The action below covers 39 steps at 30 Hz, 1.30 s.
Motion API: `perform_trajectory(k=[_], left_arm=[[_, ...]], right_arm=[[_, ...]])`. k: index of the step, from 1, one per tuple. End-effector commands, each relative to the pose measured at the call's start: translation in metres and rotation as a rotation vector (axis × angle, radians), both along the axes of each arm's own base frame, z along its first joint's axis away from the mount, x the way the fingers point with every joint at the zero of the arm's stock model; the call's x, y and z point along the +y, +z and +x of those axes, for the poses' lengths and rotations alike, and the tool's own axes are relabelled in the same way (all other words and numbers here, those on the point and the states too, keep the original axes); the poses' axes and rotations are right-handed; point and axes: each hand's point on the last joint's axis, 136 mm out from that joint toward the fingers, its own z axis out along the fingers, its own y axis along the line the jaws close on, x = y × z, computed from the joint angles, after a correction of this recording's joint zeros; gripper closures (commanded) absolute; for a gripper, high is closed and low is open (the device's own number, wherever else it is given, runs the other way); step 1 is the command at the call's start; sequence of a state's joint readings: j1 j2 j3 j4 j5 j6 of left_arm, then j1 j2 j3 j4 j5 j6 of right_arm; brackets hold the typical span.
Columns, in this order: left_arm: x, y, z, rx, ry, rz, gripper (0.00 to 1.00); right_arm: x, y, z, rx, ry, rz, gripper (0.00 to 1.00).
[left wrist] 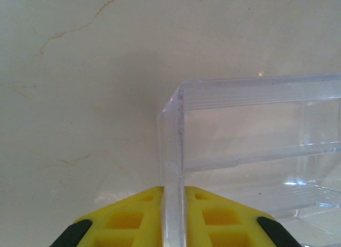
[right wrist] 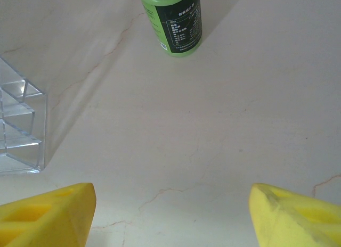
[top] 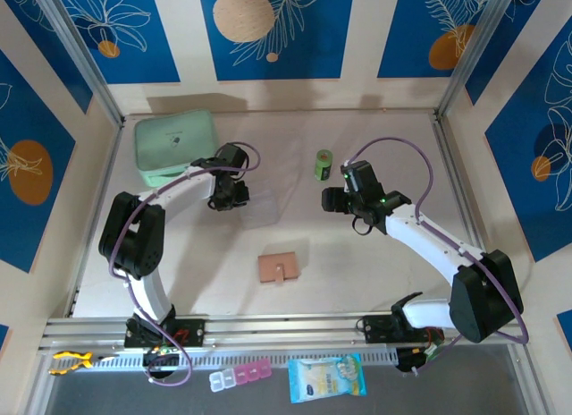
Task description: Take the credit cards out of the card holder
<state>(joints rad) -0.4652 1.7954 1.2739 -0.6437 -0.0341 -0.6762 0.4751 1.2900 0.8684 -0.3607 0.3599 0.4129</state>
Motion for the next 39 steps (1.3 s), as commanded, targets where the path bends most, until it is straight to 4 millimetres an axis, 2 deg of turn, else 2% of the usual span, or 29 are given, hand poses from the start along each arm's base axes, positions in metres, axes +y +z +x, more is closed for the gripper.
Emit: perform_trajectory(k=[1,10,15,20,31,35,39], left_arm=[[0.001,-0.005,-0.007,0.02,-0.005,0.015,0.86],[-0.001,0.008,0.002,-0.004,-0.035,0.038,0.99],[-0.01,0.018,0.012,-0.022,-0.061,0.04,1.0],[-0.029,0.023,0.026,-0.033,-0.093,0.022,1.0],[-0.088,0.029,0.057,-0.073,-0.197,-0.034,1.0],[-0.09,0.021,0.062,-0.066,-0.216,-0.019,1.0],[-0.083,0.016,0.065,-0.066,-0.218,0.014,1.0]], right_arm=[[-0.001,0.005,-0.003,-0.006,-0.008,0.004,0.24],[0.0,0.007,-0.001,-0.012,-0.005,0.001,0.24],[-0.001,0.011,0.0,-0.02,-0.003,-0.003,0.24],[-0.002,0.013,-0.001,-0.025,-0.005,-0.008,0.24],[-0.009,0.015,-0.005,-0.032,-0.015,-0.021,0.24],[-0.012,0.017,-0.008,-0.039,-0.021,-0.022,0.24],[-0.013,0.019,-0.01,-0.042,-0.024,-0.02,0.24]])
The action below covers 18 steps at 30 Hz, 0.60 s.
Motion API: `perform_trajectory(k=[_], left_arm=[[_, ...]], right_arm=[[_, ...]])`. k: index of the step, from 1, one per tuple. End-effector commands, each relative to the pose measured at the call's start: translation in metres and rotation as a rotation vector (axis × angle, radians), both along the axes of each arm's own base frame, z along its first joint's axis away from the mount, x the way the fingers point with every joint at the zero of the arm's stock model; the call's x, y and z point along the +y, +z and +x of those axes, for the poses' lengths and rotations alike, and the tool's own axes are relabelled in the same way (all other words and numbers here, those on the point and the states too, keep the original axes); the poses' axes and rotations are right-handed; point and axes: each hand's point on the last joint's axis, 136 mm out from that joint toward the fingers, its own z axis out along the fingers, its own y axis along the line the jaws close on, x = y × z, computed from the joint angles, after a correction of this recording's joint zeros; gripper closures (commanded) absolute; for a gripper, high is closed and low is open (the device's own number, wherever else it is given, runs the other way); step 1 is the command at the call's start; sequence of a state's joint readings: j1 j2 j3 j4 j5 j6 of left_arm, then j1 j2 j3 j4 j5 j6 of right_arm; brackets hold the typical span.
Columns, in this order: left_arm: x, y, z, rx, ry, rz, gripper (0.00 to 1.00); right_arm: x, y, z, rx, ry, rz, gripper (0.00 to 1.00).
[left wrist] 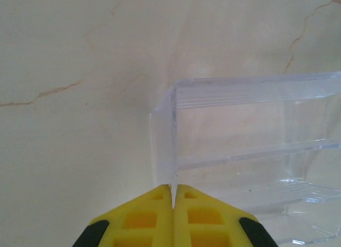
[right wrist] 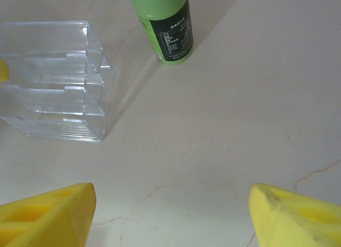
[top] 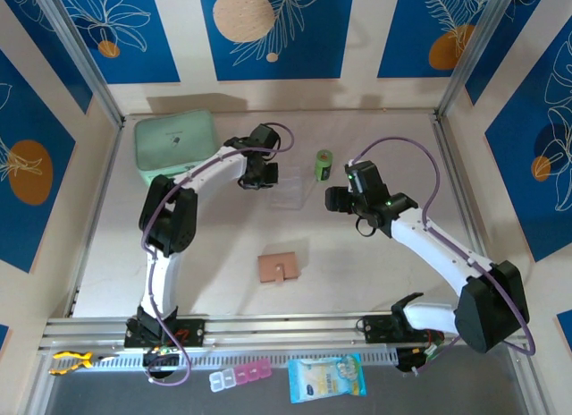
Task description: Take the credit cards out of the card holder
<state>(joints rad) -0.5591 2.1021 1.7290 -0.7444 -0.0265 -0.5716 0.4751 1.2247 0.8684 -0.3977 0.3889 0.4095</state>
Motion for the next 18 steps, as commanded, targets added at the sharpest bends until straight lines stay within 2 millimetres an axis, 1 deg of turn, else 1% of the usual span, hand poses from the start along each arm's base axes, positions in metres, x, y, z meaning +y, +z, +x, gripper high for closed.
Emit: perform_trajectory(k=[1,3,7,11,15,18], left_arm=[[0.004,0.005,0.006,-0.014,-0.016,0.017,1.0],[0.011,0.002,0.008,-0.01,0.0,0.018,1.0],[0.027,0.004,0.013,-0.016,0.033,0.014,1.0],[0.037,0.006,0.018,-0.021,0.04,0.011,1.0],[0.039,0.003,0.023,-0.014,0.027,-0.004,1.0],[0.035,0.002,0.025,-0.015,0.001,-0.017,1.0]], right_arm=[[-0.005,0.003,-0.005,-0.003,-0.009,-0.012,0.24],[-0.006,0.003,-0.006,-0.005,-0.013,-0.009,0.24],[-0.005,0.006,-0.006,-0.007,-0.012,-0.004,0.24],[-0.004,0.006,-0.006,-0.007,-0.01,-0.001,0.24],[-0.002,0.009,-0.005,-0.009,-0.01,0.005,0.24],[0.0,0.01,-0.006,-0.01,-0.005,0.008,0.24]])
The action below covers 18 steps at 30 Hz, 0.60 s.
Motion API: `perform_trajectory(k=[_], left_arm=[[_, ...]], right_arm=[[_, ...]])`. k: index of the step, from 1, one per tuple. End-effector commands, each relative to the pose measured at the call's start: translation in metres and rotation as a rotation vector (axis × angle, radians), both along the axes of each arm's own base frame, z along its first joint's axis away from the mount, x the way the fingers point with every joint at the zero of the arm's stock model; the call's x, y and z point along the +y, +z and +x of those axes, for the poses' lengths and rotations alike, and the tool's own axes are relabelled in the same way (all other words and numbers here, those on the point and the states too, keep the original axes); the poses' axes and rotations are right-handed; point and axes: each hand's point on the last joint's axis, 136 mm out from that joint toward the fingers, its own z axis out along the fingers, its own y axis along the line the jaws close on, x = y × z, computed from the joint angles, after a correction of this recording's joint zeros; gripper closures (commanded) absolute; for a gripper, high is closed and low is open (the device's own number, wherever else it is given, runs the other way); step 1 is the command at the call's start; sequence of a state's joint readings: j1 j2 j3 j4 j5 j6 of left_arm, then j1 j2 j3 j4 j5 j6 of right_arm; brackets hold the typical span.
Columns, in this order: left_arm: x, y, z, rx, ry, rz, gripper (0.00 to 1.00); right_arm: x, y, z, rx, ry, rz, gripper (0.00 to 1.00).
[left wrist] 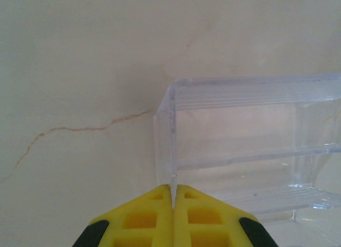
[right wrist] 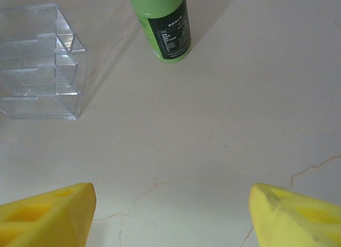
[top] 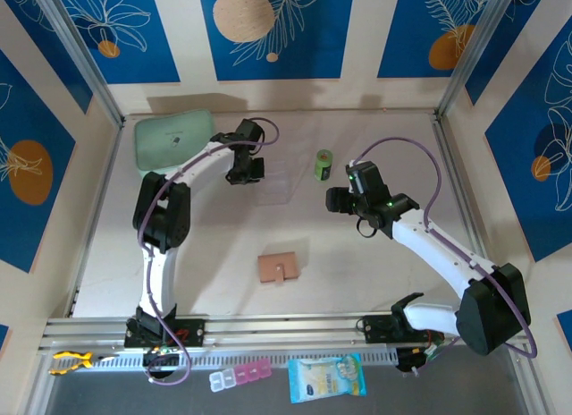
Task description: Take the credit cards out of the card holder
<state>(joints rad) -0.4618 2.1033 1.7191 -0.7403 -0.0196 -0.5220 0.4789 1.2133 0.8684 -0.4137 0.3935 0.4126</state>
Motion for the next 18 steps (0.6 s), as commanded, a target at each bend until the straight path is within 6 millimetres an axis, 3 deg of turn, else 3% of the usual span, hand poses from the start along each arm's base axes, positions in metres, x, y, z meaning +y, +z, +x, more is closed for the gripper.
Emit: perform_trajectory(k=[1,9,18], left_arm=[[-0.007,0.005,0.004,-0.015,-0.051,-0.029,1.0],[-0.004,0.009,0.007,-0.028,-0.049,-0.028,0.96],[-0.006,0.028,0.006,-0.059,-0.056,-0.051,0.87]], right_arm=[[0.002,0.009,-0.002,-0.013,-0.004,0.013,0.24],[0.009,0.013,-0.004,-0.007,0.019,0.024,0.24],[0.03,0.017,-0.017,0.064,0.078,0.112,0.24]])
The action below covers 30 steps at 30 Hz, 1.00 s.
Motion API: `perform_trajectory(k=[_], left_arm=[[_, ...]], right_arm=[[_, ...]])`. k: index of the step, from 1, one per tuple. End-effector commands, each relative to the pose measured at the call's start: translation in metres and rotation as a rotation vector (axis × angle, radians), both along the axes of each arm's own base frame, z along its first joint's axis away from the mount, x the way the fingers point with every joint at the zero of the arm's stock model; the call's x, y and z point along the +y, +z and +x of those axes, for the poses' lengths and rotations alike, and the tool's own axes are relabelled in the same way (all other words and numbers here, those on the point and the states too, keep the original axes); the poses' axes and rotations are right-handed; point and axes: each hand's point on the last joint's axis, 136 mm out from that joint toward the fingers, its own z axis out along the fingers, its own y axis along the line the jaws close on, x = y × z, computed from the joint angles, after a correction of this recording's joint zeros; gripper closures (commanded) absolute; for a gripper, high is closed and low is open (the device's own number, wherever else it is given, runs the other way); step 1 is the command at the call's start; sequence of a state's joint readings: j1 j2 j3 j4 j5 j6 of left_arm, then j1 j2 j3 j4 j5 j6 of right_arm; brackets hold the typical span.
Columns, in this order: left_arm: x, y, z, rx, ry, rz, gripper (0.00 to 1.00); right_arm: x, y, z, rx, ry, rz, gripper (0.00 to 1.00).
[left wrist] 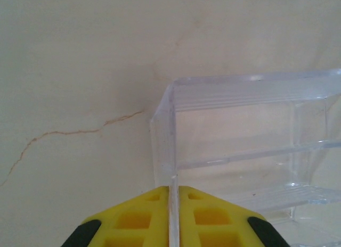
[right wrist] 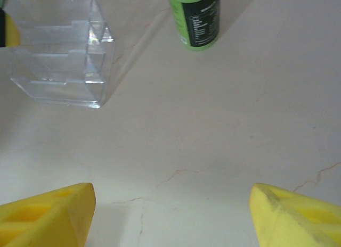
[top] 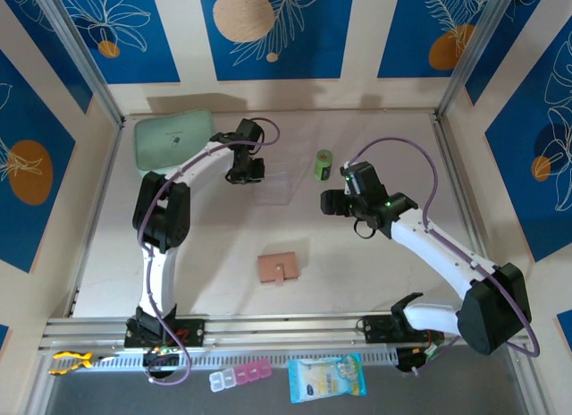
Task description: Take the credit cards out of the card holder
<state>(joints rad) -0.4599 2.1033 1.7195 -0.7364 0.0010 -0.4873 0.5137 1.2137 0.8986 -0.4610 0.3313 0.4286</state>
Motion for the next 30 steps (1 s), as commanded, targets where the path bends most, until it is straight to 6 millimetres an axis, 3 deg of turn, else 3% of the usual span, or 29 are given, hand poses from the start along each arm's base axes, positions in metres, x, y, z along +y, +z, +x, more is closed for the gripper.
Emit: perform_trajectory(k=[1,10,17,24,30], left_arm=[[-0.003,0.03,0.006,-0.06,-0.017,-0.046,0.86],[-0.002,0.05,-0.006,-0.089,-0.033,-0.078,0.83],[-0.008,0.065,-0.035,-0.084,-0.104,-0.166,0.79],[0.008,0.067,-0.079,-0.072,-0.119,-0.187,0.78],[0.031,0.081,-0.106,-0.077,-0.166,-0.127,0.75]], right_arm=[[0.014,0.015,-0.008,0.037,0.015,0.089,0.24],[0.041,0.014,-0.032,0.165,-0.01,0.254,0.24],[0.058,0.004,-0.052,0.343,-0.185,0.436,0.21],[0.075,-0.028,-0.082,0.625,-0.51,0.638,0.16],[0.087,-0.06,-0.116,0.768,-0.745,0.655,0.16]])
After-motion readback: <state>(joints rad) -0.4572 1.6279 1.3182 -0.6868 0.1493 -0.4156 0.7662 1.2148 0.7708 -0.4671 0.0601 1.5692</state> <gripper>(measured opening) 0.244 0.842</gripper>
